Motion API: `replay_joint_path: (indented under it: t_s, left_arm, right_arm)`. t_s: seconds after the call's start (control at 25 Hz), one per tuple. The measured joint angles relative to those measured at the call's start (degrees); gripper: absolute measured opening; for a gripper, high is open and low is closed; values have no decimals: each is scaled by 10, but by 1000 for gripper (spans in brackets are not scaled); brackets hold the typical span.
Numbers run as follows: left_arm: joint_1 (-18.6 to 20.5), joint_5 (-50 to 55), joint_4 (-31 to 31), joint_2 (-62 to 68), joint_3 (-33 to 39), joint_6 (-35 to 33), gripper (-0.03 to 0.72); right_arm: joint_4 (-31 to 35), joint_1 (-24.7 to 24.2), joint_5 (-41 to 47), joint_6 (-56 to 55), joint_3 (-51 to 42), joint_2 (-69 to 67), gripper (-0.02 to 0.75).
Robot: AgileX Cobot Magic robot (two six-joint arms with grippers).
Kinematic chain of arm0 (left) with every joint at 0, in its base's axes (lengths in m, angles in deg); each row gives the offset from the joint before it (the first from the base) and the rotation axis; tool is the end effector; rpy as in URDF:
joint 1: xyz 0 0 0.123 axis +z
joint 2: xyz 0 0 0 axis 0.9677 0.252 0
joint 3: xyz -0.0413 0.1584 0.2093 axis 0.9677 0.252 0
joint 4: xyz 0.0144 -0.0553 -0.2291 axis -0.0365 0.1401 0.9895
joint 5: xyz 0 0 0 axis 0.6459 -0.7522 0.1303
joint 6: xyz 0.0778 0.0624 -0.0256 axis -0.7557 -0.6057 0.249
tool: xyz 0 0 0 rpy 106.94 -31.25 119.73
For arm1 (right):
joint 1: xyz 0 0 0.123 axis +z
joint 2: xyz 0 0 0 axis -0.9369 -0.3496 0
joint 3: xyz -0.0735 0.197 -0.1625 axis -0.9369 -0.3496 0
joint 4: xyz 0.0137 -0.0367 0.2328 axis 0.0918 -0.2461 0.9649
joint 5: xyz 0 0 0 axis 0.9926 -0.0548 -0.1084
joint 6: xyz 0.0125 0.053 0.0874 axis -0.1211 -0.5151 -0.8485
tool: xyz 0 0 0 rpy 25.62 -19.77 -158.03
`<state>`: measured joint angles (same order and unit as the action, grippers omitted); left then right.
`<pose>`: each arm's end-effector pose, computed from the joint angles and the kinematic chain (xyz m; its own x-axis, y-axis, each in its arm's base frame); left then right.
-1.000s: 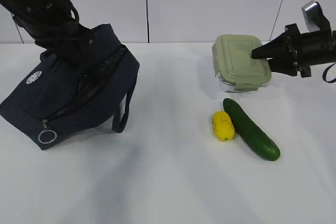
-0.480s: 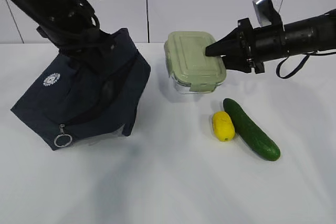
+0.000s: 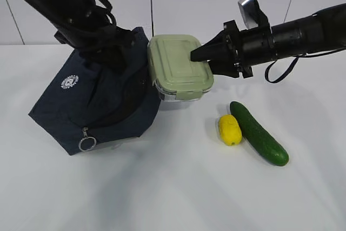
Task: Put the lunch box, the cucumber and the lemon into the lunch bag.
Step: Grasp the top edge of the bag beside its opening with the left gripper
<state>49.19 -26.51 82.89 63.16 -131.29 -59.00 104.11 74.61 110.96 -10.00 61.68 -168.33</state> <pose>0.3377 -0.1956 0.2413 -0.8327 0.3629 -0.4182 0.4892 0.8360 -0.2487 0.4023 0.1284 0.1838 -0.9152 0.0279 -0.4019 -0.3583 0.3998 0.8437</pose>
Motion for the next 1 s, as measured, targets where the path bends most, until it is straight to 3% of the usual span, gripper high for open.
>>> replay_joint_path:
  t_s: [0.48,0.72,1.0]
  left_arm:
    - [0,-5,24,0,-3,1,5]
    - [0,4,31,0,-41,1,5]
    - [-1,31,43,8,-46,1,5]
  right_arm:
    - [-29,13,0,1,0,0,379]
    - [-32,23,1,2,1,-14,379]
    - [10,38,0,25,2,-29,378]
